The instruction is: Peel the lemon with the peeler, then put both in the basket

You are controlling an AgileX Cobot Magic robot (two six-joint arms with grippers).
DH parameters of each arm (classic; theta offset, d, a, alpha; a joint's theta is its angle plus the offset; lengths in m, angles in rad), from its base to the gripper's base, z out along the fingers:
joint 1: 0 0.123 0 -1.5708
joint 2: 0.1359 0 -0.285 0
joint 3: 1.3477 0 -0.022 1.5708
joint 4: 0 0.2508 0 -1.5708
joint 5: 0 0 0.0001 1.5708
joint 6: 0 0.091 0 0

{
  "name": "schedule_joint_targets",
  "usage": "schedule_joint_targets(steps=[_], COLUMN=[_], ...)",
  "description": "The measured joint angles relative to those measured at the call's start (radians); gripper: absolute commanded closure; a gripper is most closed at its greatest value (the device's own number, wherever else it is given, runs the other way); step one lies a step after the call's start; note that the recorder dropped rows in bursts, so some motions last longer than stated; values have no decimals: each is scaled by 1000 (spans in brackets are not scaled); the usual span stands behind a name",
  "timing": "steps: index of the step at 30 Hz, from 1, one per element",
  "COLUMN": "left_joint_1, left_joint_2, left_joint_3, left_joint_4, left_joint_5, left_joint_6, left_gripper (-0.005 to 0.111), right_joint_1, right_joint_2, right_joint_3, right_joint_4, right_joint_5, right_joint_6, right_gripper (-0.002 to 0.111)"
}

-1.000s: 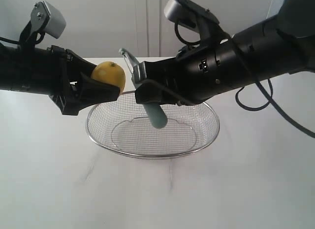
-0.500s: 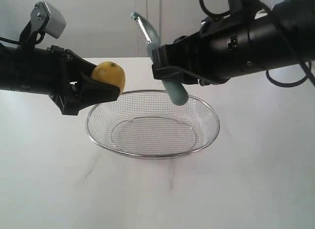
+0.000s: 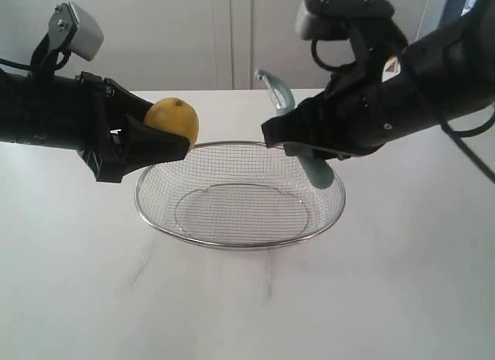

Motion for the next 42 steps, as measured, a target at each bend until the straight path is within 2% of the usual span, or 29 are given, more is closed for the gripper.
schedule_joint_targets(steps=[7, 14, 17, 42], left_joint_1=[0, 0, 0, 0], left_joint_2=[0, 0, 0, 0], left_joint_3=[0, 0, 0, 0], left_joint_4=[0, 0, 0, 0], left_joint_5=[2, 2, 2, 7], left_joint_6=[0, 0, 0, 0], left_gripper=[107, 107, 107, 107], right_joint_1=[0, 14, 36, 61], right_joint_2=[121, 198, 208, 176], right_joint_3=[0, 0, 0, -38], right_joint_4=[73, 364, 433, 500], right_joint_5=[9, 18, 20, 58], right_joint_6=[-6, -226, -277, -297], right_gripper=[108, 108, 108, 108])
